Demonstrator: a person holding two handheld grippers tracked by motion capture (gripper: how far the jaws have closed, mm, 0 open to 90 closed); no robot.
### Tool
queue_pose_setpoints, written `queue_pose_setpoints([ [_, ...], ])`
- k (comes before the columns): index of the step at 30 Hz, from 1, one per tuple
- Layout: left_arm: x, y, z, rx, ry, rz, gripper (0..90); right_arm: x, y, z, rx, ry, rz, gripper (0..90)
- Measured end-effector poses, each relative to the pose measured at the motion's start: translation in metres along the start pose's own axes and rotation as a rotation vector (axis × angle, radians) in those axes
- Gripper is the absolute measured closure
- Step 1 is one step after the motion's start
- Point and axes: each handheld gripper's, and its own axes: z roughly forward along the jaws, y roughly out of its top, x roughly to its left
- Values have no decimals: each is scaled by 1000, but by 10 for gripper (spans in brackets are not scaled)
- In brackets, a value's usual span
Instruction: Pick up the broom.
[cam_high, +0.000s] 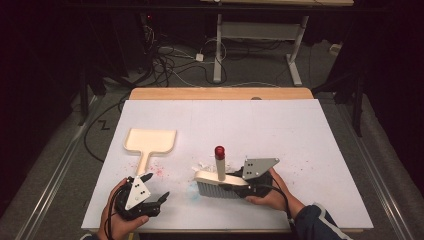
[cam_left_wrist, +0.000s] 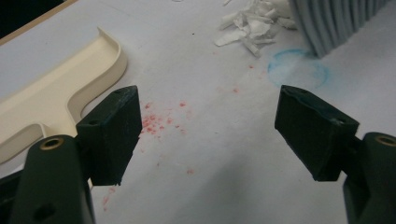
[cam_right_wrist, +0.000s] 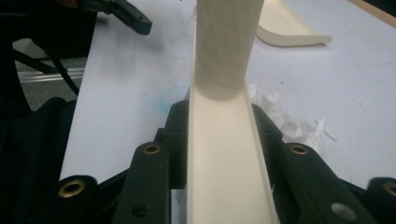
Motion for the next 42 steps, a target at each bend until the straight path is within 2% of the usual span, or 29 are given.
queue_pose_setpoints([
  [4, -1, -1, 0, 5, -5, 3, 218, -3, 7, -1, -14, -51, -20, 678],
  [7, -1, -1, 0, 5, -5, 8, 218, -6, 9, -11, -56, -33, 15, 678],
  [10, -2, -1, -1, 6, -4, 8, 218, -1, 13, -23, -59, -49, -1, 677],
  [14, -5, 0, 0, 15, -10, 14, 218, 11, 17, -44, -62, -113, -2, 677],
  [15, -5, 0, 0, 15, -9, 16, 218, 14, 18, -51, -60, -140, -6, 677],
  [18, -5, 0, -1, 15, -10, 20, 218, 23, 25, -75, -67, -273, 13, 677],
  [20, -4, 1, 0, 13, -10, 17, 218, 27, 23, -86, -77, -397, 68, 677],
  [22, -4, 1, 0, 12, -11, 15, 218, 28, 16, -88, -71, -520, 127, 677],
  [24, -5, 2, 0, 13, -12, 20, 218, 27, 6, -81, -30, -641, 176, 678],
  [25, -5, 3, 1, 13, -13, 23, 218, 25, 1, -76, -15, -676, 195, 678],
  [30, -6, 4, 5, 27, -20, 35, 219, 13, -17, -48, 61, -774, 229, 678],
  [31, -6, 4, 5, 28, -21, 35, 219, 10, -18, -44, 70, -793, 220, 678],
  [33, -6, 4, 5, 27, -23, 33, 219, 3, -21, -37, 74, -826, 242, 679],
  [36, -6, 3, 5, 28, -25, 31, 219, -2, -24, -24, 50, -830, 298, 679],
  [38, -6, 3, 5, 27, -25, 28, 219, 1, -20, -12, 44, -827, 286, 678],
  [40, -6, 3, 4, 26, -25, 30, 219, 6, -15, 1, 28, -804, 289, 677],
  [42, -6, 2, 4, 23, -25, 27, 219, 12, -9, 15, 28, -797, 243, 676],
])
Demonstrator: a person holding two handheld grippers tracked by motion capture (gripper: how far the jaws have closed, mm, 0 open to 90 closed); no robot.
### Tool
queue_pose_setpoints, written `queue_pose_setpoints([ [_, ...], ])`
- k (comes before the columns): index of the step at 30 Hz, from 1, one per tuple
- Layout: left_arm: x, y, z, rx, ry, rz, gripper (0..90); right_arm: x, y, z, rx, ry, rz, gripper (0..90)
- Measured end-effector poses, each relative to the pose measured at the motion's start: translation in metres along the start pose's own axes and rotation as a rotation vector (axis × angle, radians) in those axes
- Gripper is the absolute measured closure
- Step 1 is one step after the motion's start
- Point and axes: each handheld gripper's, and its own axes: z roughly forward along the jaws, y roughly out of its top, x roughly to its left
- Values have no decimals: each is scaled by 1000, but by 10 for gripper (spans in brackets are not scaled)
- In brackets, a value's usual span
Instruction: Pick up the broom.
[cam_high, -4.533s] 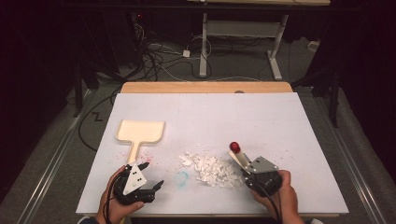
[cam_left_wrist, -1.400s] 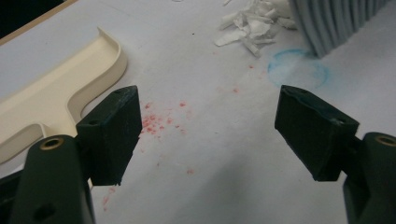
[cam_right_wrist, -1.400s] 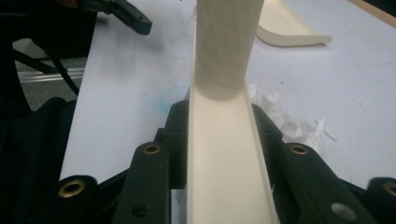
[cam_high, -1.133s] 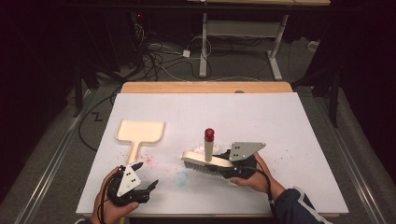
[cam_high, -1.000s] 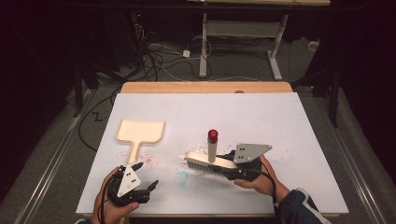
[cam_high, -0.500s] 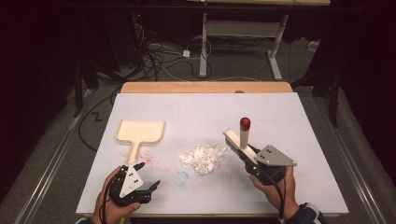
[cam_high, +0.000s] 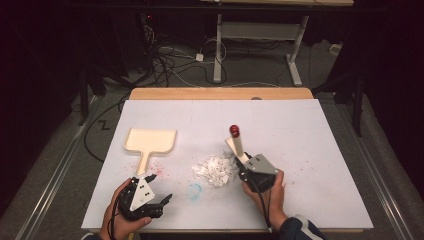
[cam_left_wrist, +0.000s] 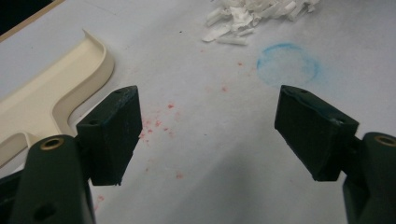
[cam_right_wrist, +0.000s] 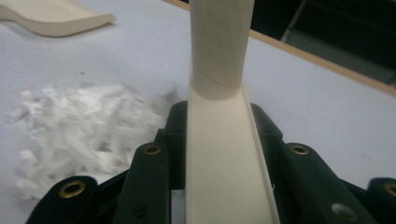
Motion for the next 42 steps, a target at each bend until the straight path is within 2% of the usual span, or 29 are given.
queue_pose_setpoints([
  [3, 0, 0, 1, 3, -2, -1, 220, 15, 7, 5, -14, 20, 0, 677],
  [7, 0, -1, 0, 2, -4, 4, 221, 17, 15, 4, -41, 51, 0, 678],
  [10, 1, -1, 0, 5, -3, 2, 221, 7, 19, -4, -56, 47, 9, 678],
  [13, 0, -1, -1, 6, 1, 8, 221, -8, 20, -20, -64, 71, 2, 677],
  [15, 0, -1, -1, 11, 3, 10, 221, -18, 18, -32, -64, 110, -12, 677],
  [17, -1, -1, 0, 13, 5, 15, 221, -28, 16, -43, -65, 126, -12, 677],
  [20, -1, 0, 0, 13, 7, 20, 221, -43, 14, -60, -91, 138, 15, 677],
  [23, -2, 0, 0, 15, 5, 19, 221, -58, 14, -77, -77, 153, 27, 678],
  [25, -1, -1, 0, 15, 3, 19, 221, -65, 11, -88, -42, 163, 20, 678],
  [28, -1, -1, 0, 17, 3, 20, 221, -71, -1, -100, 6, 176, 2, 678],
  [32, -2, 0, 0, 16, 3, 22, 221, -76, -17, -108, 78, 206, -9, 677],
  [36, -2, 1, 1, 20, 0, 26, 221, -75, -27, -112, 138, 251, -37, 678],
  [39, -2, 1, 1, 19, -5, 24, 226, -69, -27, -109, 144, 276, -39, 678],
  [42, -2, 1, 1, 17, -6, 25, 226, -56, -24, -98, 137, 280, -38, 678],
])
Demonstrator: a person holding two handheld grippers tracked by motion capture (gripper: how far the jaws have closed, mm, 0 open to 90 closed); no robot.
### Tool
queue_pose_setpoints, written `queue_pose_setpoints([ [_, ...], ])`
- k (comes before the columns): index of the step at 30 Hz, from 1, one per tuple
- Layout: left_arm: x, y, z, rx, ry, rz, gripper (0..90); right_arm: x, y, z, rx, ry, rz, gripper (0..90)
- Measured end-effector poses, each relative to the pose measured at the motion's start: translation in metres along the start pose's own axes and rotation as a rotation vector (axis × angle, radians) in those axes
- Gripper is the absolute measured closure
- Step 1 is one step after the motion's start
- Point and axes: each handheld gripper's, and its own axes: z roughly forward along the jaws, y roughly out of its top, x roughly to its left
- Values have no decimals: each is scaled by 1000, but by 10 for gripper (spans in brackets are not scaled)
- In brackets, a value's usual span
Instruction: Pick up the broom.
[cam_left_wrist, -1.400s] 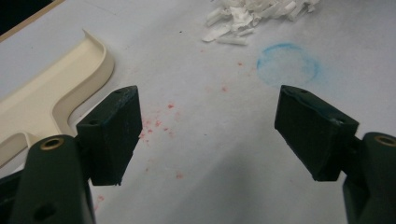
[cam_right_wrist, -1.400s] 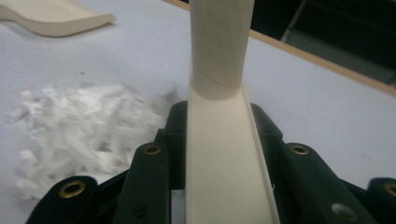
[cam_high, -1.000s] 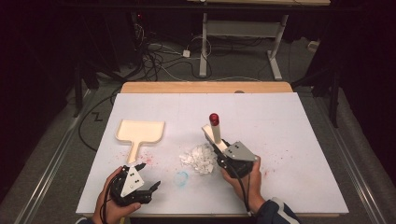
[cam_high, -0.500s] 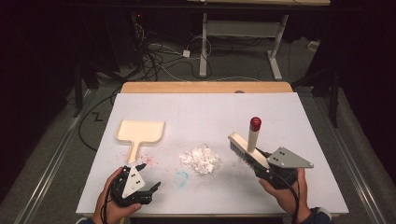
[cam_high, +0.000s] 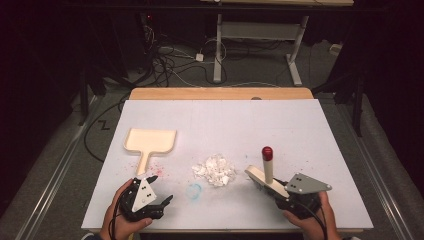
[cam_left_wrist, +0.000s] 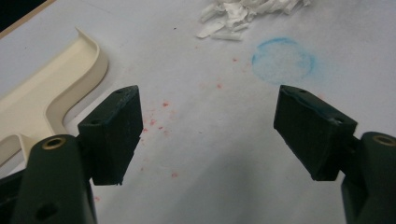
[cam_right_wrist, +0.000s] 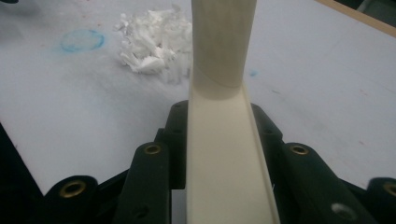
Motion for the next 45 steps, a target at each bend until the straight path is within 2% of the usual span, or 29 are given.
queue_pose_setpoints([
  [7, 1, 0, 0, -2, -2, 1, 227, 19, 27, 34, -68, 13, 27, 678],
  [9, 1, -1, -1, -4, -2, -1, 227, 23, 34, 40, -95, 10, 11, 678],
  [12, 1, -1, -2, -7, -1, -1, 227, 24, 41, 43, -110, 20, 14, 678],
  [15, 2, -2, -3, -7, 1, -4, 227, 20, 43, 35, -118, 28, 12, 677],
  [20, 2, -1, -3, -8, 3, -6, 227, 6, 50, 18, -172, 31, 15, 676],
  [24, 2, 0, -2, -5, 2, -6, 227, -5, 57, 24, -171, 36, -1, 676],
  [27, 3, 0, -1, -6, 0, -6, 227, -17, 65, 40, -197, 22, -34, 676],
  [29, 3, 0, 0, -4, -1, -11, 227, -25, 71, 55, -214, -6, -65, 676],
  [31, 4, 0, 1, -4, 0, -14, 227, -34, 78, 73, -223, -3, -91, 677],
  [33, 5, -1, 1, -1, 0, -12, 227, -42, 86, 93, -225, -24, -127, 677],
  [36, 5, -1, 0, -7, -3, -19, 227, -51, 98, 125, -211, -10, -124, 678],
  [41, 6, -5, 0, -3, -13, -22, 228, -51, 108, 169, -176, -16, -168, 678],
  [43, 6, -6, 0, -2, -16, -24, 230, -49, 110, 180, -179, 21, -153, 678],
  [45, 6, -7, 0, 1, -20, -27, 231, -44, 112, 187, -165, 45, -172, 678],
])
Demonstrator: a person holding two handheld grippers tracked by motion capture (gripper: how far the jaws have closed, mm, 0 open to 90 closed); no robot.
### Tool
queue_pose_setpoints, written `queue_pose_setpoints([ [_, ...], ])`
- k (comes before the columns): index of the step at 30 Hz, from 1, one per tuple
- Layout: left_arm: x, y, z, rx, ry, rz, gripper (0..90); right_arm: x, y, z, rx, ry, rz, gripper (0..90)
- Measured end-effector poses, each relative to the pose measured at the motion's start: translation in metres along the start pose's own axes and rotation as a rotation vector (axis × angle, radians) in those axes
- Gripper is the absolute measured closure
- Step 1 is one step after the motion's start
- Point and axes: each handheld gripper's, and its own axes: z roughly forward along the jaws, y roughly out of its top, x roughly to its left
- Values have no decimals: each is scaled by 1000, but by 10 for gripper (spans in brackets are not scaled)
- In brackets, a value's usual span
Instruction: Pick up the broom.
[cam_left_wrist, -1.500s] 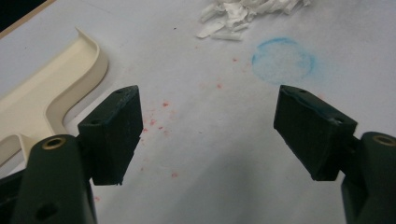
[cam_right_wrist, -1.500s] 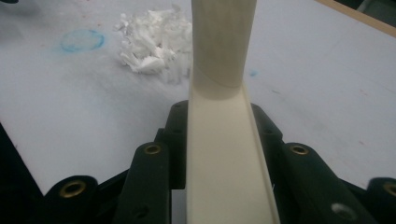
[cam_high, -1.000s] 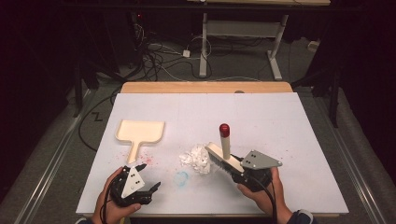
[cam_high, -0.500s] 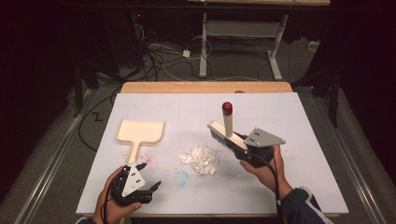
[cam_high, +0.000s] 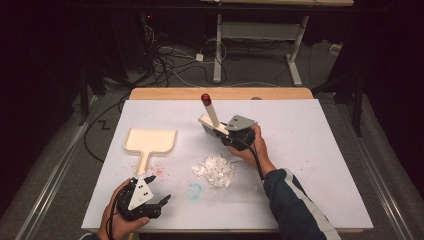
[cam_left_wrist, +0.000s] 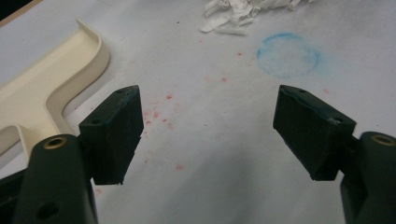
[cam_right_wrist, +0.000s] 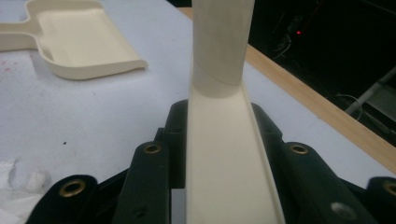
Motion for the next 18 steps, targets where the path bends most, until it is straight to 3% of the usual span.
queue_pose_setpoints([
  [4, -1, 0, -1, -2, 3, 16, 231, 9, 0, 5, 14, 100, -30, 678],
  [10, -4, 1, 1, 15, -7, 18, 231, 11, -3, -11, 10, 250, -69, 677],
  [15, -3, 1, 2, 15, -5, 32, 232, 7, -10, -35, -2, 319, -106, 678],
  [18, -4, 2, 3, 21, -7, 42, 231, 3, -12, -50, -16, 336, -111, 678],
])
